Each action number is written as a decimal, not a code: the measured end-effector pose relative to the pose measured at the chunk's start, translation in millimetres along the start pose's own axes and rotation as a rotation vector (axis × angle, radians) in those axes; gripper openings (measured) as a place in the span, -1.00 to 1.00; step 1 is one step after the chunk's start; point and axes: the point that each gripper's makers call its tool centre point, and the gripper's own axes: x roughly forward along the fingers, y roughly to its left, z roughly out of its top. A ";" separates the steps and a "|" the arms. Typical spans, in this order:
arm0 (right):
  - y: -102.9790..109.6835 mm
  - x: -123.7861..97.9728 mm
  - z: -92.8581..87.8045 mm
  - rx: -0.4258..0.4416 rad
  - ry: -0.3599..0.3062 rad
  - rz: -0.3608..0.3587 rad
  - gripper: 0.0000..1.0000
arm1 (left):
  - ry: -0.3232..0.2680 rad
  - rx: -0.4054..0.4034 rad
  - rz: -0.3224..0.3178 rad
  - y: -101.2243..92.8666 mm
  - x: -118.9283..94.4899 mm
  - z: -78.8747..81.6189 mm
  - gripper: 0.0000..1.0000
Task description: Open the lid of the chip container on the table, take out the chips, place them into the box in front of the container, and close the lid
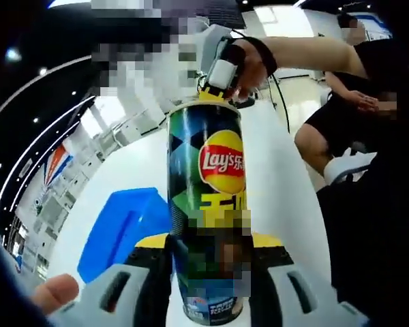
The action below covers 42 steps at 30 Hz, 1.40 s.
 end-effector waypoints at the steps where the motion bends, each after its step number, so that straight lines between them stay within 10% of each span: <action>1: -1.3 2.4 -1.5 0.012 -0.012 0.015 -1.00 | 0.009 0.003 -0.006 0.4 -0.6 -2.3 -0.15; 18: -15.7 50.2 -62.4 0.079 -0.051 0.140 -0.99 | 0.242 0.175 -0.028 -7.1 -3.7 -48.7 -0.14; 29: -34.4 74.6 -89.1 0.042 0.054 0.061 -0.98 | 0.365 0.281 -0.039 -15.3 2.1 -72.2 -0.14; 42: -39.4 48.3 -62.9 0.174 -0.045 0.181 -0.94 | 0.377 0.291 -0.009 -6.9 3.2 -73.6 -0.14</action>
